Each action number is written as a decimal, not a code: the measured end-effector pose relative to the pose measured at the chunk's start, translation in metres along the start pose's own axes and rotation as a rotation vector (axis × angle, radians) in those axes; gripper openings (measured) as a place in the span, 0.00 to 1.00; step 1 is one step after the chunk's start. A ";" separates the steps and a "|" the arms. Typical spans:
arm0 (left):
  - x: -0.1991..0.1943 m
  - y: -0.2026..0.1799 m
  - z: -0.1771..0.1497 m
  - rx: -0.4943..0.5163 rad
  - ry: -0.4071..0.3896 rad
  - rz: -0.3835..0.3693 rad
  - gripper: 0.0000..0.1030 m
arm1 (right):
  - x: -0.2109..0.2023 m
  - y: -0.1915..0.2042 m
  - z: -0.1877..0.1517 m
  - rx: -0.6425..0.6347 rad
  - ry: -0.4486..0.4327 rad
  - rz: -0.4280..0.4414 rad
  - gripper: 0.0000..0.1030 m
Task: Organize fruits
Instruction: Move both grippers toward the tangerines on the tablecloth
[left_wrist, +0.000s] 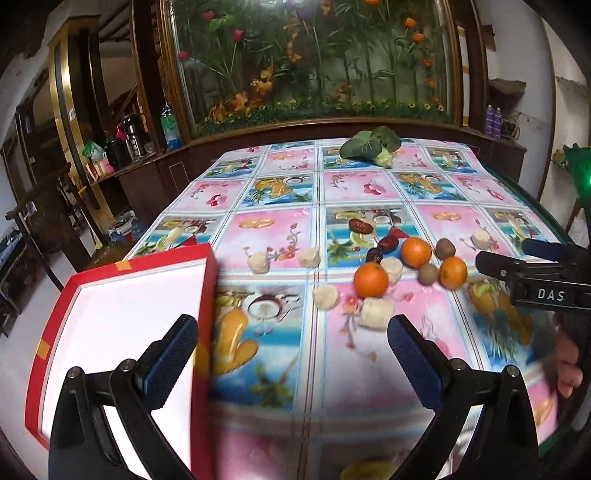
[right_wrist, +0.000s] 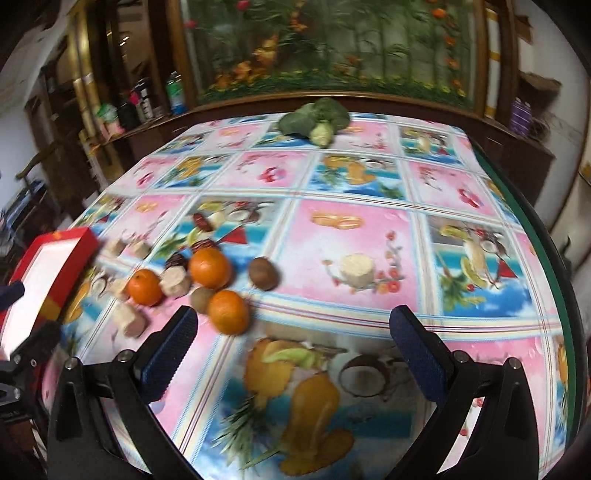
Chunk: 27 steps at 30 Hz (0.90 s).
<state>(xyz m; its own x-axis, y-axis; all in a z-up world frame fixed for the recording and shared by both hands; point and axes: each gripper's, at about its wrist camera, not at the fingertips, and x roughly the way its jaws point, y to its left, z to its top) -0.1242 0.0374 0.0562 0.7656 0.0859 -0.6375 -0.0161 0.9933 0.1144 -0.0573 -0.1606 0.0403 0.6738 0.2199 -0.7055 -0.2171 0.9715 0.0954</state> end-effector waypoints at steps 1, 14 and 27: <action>0.000 0.001 0.001 -0.007 0.000 -0.002 0.99 | 0.000 0.002 -0.001 -0.016 -0.001 0.003 1.00; 0.016 -0.017 0.004 0.053 0.050 -0.027 0.99 | 0.005 -0.001 -0.007 -0.011 0.074 0.100 0.76; 0.042 -0.027 0.022 0.100 0.074 -0.063 0.99 | 0.028 0.006 -0.002 -0.012 0.124 0.078 0.64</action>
<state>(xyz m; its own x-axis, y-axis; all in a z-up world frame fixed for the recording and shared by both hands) -0.0769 0.0130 0.0432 0.7135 0.0330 -0.6999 0.0975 0.9845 0.1458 -0.0410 -0.1488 0.0202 0.5625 0.2808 -0.7777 -0.2743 0.9507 0.1449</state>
